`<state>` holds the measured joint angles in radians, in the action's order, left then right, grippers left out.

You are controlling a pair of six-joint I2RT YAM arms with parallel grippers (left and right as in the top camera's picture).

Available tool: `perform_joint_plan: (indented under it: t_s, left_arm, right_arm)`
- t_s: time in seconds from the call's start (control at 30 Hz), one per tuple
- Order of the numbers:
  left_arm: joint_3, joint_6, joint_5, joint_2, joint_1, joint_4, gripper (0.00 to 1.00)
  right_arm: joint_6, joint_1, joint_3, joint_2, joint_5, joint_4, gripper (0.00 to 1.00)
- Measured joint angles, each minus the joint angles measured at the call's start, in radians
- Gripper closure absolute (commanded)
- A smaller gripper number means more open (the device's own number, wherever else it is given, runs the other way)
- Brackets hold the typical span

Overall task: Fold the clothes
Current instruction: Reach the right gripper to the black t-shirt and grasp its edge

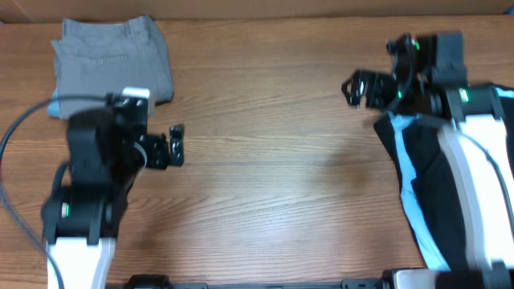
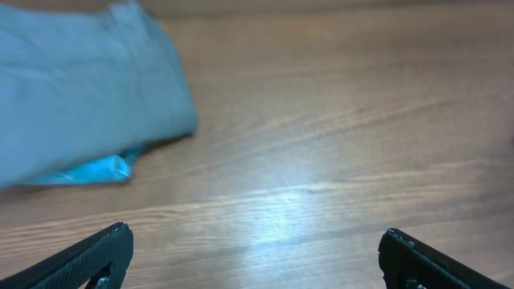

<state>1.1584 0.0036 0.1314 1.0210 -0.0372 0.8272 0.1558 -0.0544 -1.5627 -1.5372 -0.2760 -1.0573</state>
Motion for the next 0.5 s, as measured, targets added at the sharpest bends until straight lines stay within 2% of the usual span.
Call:
perform_joint_plan:
  t_s: [0.2, 0.37, 0.5]
  left_arm:
    - [0.075, 0.0, 0.055, 0.178, 0.0, 0.055, 0.0]
    - [0.075, 0.0, 0.138, 0.221, 0.0, 0.06, 0.0]
    - [0.075, 0.0, 0.18, 0.221, 0.0, 0.059, 0.0]
  right_arm:
    - [0.002, 0.043, -0.045, -0.173, -0.013, -0.01, 0.0]
    - [0.093, 0.13, -0.046, -0.179, 0.086, -0.009, 0.0]
    - [0.166, 0.267, -0.047, -0.183, 0.182, -0.006, 0.02]
